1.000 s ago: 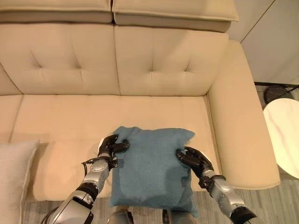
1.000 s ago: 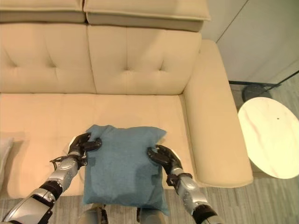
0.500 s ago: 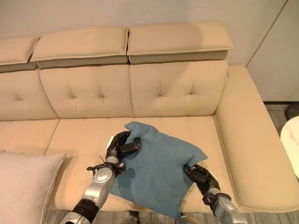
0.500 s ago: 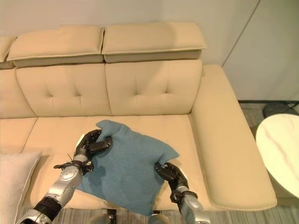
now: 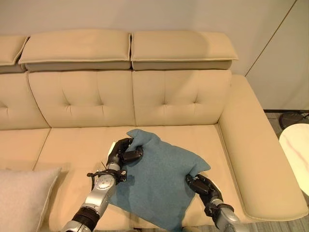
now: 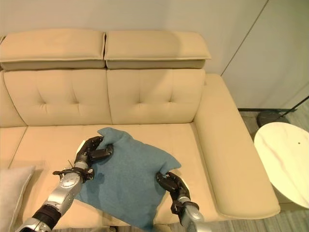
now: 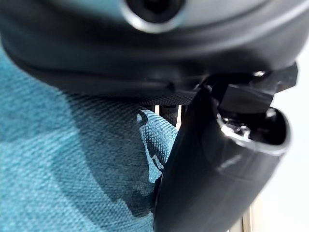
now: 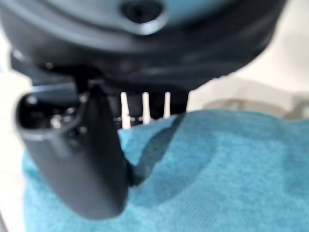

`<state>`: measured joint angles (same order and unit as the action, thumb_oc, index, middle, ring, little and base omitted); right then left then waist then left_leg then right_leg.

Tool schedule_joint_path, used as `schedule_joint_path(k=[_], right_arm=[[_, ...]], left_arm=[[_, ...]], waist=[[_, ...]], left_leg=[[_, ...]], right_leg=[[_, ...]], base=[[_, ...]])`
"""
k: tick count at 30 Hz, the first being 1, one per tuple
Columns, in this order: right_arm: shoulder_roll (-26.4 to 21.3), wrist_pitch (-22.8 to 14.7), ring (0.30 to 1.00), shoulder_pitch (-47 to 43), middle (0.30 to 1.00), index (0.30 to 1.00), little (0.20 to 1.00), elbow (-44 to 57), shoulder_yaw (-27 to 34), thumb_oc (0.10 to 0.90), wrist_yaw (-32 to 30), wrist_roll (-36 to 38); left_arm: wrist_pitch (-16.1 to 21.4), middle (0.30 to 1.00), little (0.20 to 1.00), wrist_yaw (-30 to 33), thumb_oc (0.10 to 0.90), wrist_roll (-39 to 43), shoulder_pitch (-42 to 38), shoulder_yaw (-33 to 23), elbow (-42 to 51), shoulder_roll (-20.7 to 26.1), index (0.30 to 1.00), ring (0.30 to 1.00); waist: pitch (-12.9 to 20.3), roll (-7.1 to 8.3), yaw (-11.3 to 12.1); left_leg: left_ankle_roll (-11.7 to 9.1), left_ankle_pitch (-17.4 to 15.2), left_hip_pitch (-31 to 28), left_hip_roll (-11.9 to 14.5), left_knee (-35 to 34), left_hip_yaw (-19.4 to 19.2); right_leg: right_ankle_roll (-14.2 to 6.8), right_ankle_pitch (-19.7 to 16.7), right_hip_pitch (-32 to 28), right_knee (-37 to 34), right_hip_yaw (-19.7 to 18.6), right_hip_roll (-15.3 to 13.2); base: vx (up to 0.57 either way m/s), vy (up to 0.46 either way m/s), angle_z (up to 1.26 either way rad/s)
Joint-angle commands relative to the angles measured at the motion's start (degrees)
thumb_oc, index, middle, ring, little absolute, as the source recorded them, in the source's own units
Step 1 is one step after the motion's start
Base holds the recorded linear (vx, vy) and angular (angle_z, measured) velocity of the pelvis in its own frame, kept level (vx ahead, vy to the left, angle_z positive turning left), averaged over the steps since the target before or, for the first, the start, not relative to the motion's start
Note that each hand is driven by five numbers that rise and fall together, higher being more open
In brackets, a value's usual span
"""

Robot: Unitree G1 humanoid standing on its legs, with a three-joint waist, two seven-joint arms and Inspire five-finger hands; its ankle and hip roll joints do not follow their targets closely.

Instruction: Pick up all the scattered cushions and arrange them neatly on the sofa.

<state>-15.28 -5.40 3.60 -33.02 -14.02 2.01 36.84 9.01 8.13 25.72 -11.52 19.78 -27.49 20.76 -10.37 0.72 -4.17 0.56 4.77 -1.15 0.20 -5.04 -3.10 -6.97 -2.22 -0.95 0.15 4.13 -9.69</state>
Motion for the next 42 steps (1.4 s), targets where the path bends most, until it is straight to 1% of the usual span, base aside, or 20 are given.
schedule_joint_path(k=[1,2,3,4,8,9,10,11,14,17,18,22,26,29,32,35,36,37,38,42], right_arm=[[1.82,-3.4,0.3,-4.01,0.3,0.3,0.3,9.89,-2.51,0.4,3.15,-1.34],[1.19,-4.01,0.3,-5.73,0.3,0.3,0.3,11.54,-2.52,0.4,1.81,-3.39],[0.97,-4.33,0.3,-6.14,0.3,0.3,0.3,11.81,-2.02,0.4,1.11,-3.79],[-0.08,-5.46,0.3,-9.92,0.3,0.3,0.3,13.23,-1.6,0.4,-0.72,-4.64],[-2.12,-7.61,0.3,-19.03,0.3,0.3,0.3,17.21,-1.36,0.4,-5.04,-5.95],[-2.78,-8.7,0.3,-23.75,0.3,0.3,0.3,17.62,-1.85,0.4,-7.11,-5.92],[-4.29,-10.23,0.3,-33.62,0.3,0.3,0.3,18.08,-2.38,0.4,-11.03,-6.4],[-4.3,-10.25,0.3,-33.79,0.3,0.3,0.3,18.0,-2.36,0.4,-11.03,-6.39],[-7.33,-12.69,0.3,-52.0,0.3,0.3,0.3,16.38,-1.59,0.4,-18.75,-8.28],[-9.02,-13.58,0.3,-62.85,0.3,0.3,0.3,13.48,-3.04,0.4,-22.51,-9.9],[-9.08,-13.65,0.3,-63.23,0.3,0.3,0.3,13.28,-3.07,0.4,-22.51,-9.87],[-11.17,-14.13,0.3,-78.59,0.3,0.3,0.3,5.44,-6.82,0.4,-26.98,-11.8],[-10.46,-14.63,0.3,-85.81,0.3,0.3,0.3,0.72,-8.73,0.4,-29.76,-12.36],[-9.37,-14.9,0.3,-91.13,0.3,0.3,0.3,-5.8,-12.1,0.4,-30.19,-11.59],[-7.48,-15.37,0.3,-94.76,0.3,0.3,0.3,-11.8,-14.58,0.4,-32.06,-11.36],[-4.48,-15.26,0.3,-97.28,0.3,0.3,0.3,-17.97,-16.5,0.4,-33.92,-11.5],[-4.43,-15.34,0.3,-97.39,0.3,0.3,0.3,-18.13,-16.57,0.4,-33.88,-11.45],[-3.56,-14.54,0.592,-98.09,0.592,0.592,0.592,-20.19,-17.16,0.595,-34.45,-11.6],[-3.04,-13.93,0.9,-98.58,0.9,0.9,0.9,-22.97,-18.14,0.8,-34.33,-11.4],[-3.1,-14.0,0.9,-98.51,0.9,0.9,0.9,-24.54,-16.09,0.8,-34.29,-6.77]], left_arm=[[6.1,0.3,0.3,-3.54,0.4,-1.86,-6.16,4.36,7.04,-4.01,0.3,0.3],[6.06,0.3,0.3,-3.12,0.4,-3.14,-7.05,4.71,7.97,-3.29,0.3,0.3],[6.01,0.3,0.3,-3.58,0.4,-3.52,-7.53,5.25,7.96,-3.23,0.3,0.3],[6.12,0.3,0.3,-3.07,0.4,-4.53,-9.79,6.06,9.02,-2.64,0.3,0.3],[6.9,0.3,0.3,-1.06,0.4,-4.23,-15.73,6.53,11.24,-2.25,0.3,0.3],[7.52,0.3,0.3,0.1,0.4,-3.65,-19.17,7.01,11.41,-2.23,0.3,0.3],[8.6,0.3,0.3,3.11,0.4,-3.37,-26.35,7.38,11.47,-1.33,0.3,0.3],[8.62,0.3,0.3,3.11,0.4,-3.36,-26.5,7.36,11.41,-1.32,0.3,0.3],[10.54,0.3,0.3,9.07,0.4,-4.82,-41.42,6.97,9.47,0.41,0.3,0.3],[12.17,0.3,0.3,12.31,0.4,-4.6,-51.22,7.09,6.71,0.82,0.3,0.3],[12.23,0.3,0.3,12.32,0.4,-4.57,-51.56,7.07,6.54,0.84,0.3,0.3],[13.34,0.3,0.3,17.96,0.4,-5.63,-66.03,7.96,-0.09,3.87,0.3,0.3],[14.0,0.3,0.3,22.52,0.4,-6.37,-72.03,6.97,-2.47,6.21,0.3,0.3],[12.99,0.3,0.3,26.21,0.4,-8.14,-76.39,7.89,-9.76,7.54,0.3,0.3],[12.36,0.3,0.3,29.56,0.4,-6.87,-78.3,8.17,-18.92,6.7,0.3,0.3],[12.73,0.3,0.3,28.83,0.4,-2.78,-77.0,8.13,-27.65,5.98,0.3,0.3],[12.84,0.3,0.3,28.69,0.4,-2.65,-77.09,8.12,-27.82,6.03,0.3,0.3],[13.09,0.488,0.488,27.93,0.525,0.28,-76.03,7.09,-30.09,4.94,0.488,0.488],[12.37,0.9,0.9,27.25,0.8,1.34,-76.38,7.61,-32.91,3.81,0.9,0.9],[11.26,0.9,0.9,24.1,0.8,5.67,-72.36,6.39,-36.55,1.66,0.9,0.9]], waist=[[4.41,-0.26,-1.05],[3.36,-0.95,-1.26],[3.46,-0.65,-1.0],[3.12,-0.37,-0.64],[1.47,-0.06,-0.02],[0.87,0.23,0.4],[-0.6,0.44,1.32],[-0.44,0.37,1.31],[-2.03,0.03,2.54],[-2.89,-0.55,2.71],[-2.99,-0.65,2.7],[-4.44,-2.17,3.19],[-4.75,-3.25,3.59],[-4.9,-3.88,3.94],[-5.1,-4.74,4.1],[-4.56,-5.45,4.42],[-4.51,-5.49,4.41],[-4.41,-5.51,4.43],[-4.28,-5.66,4.4],[-3.81,-5.66,4.29]], left_leg=[[1.36,-4.84,4.47,-0.41,5.18,0.2],[1.77,-5.66,3.88,0.16,5.03,-0.58],[1.68,-5.96,3.91,-0.36,5.18,-0.59],[1.61,-5.83,4.8,-0.6,4.86,-0.81],[1.11,-5.15,10.34,0.05,5.44,-0.68],[0.75,-4.53,13.13,0.22,5.55,-0.63],[0.11,-3.26,17.81,0.52,5.45,-0.48],[0.11,-3.09,18.21,0.58,5.47,-0.46],[-1.34,0.07,23.57,0.9,3.57,0.47],[-2.5,1.91,26.19,1.1,2.39,1.1],[-2.47,2.2,26.51,1.15,2.41,1.13],[-3.53,4.54,29.88,1.45,0.95,1.27],[-4.39,4.88,31.61,1.51,0.07,1.16],[-4.99,5.22,33.01,1.5,0.04,1.28],[-5.83,5.9,34.59,1.69,0.04,0.87],[-6.41,6.36,35.96,2.08,0.04,0.84],[-6.42,6.37,36.04,2.1,0.04,0.84],[-6.63,6.54,36.42,2.19,0.04,0.72],[-6.72,6.76,36.86,2.31,0.04,0.78],[-7.19,6.82,37.7,2.68,0.04,0.74]], right_leg=[[-2.88,-4.13,2.04,19.61,-1.24,-2.97],[-2.38,-3.08,4.7,21.25,0.51,-3.78],[-2.18,-1.38,3.22,17.93,2.31,-4.1],[-2.24,-1.74,3.35,14.69,4.35,-3.97],[-1.61,0.19,5.59,8.92,3.32,-2.14],[-1.3,0.6,5.98,6.17,3.27,-1.7],[-0.88,0.63,8.36,3.93,2.94,-0.96],[-0.86,0.44,8.72,3.86,2.94,-0.89],[-0.46,0.13,13.23,2.18,3.2,0.46],[-0.22,0.71,16.45,2.37,3.56,0.65],[-0.19,0.46,16.74,2.35,3.57,0.71],[-0.18,0.07,21.32,2.8,3.6,0.74],[-0.32,-0.11,23.15,2.03,3.76,0.95],[-0.36,-0.6,24.0,0.75,3.76,0.9],[-0.33,-1.21,25.56,0.23,3.58,1.27],[-0.3,-1.78,26.61,-0.53,3.67,1.62],[-0.29,-1.81,26.68,-0.57,3.66,1.65],[-0.38,-1.99,26.8,-0.96,3.73,1.65],[-0.4,-2.32,26.97,-1.27,3.64,1.69],[-0.64,-3.27,27.02,-3.15,3.56,2.07]], base=[[0.04,0.259,-0.16],[0.05,0.194,-0.33],[0.05,0.117,-0.58],[-0.02,-0.004,-0.45],[-0.15,-0.057,-0.06],[-0.42,-0.154,0.14],[-0.35,-0.113,0.12],[-0.32,-0.108,0.04],[-0.18,-0.08,-0.11],[-0.1,-0.032,-0.1],[-0.09,-0.008,-0.06],[-0.1,0.01,0.01],[-0.05,0.013,0.03],[-0.05,0.004,-0.02],[-0.05,0.008,0.28],[-0.02,-0.018,-0.28],[-0.01,-0.019,-0.28],[0.0,0.0,0.0],[-0.02,-0.039,0.4],[0.0,-0.018,0.32]])
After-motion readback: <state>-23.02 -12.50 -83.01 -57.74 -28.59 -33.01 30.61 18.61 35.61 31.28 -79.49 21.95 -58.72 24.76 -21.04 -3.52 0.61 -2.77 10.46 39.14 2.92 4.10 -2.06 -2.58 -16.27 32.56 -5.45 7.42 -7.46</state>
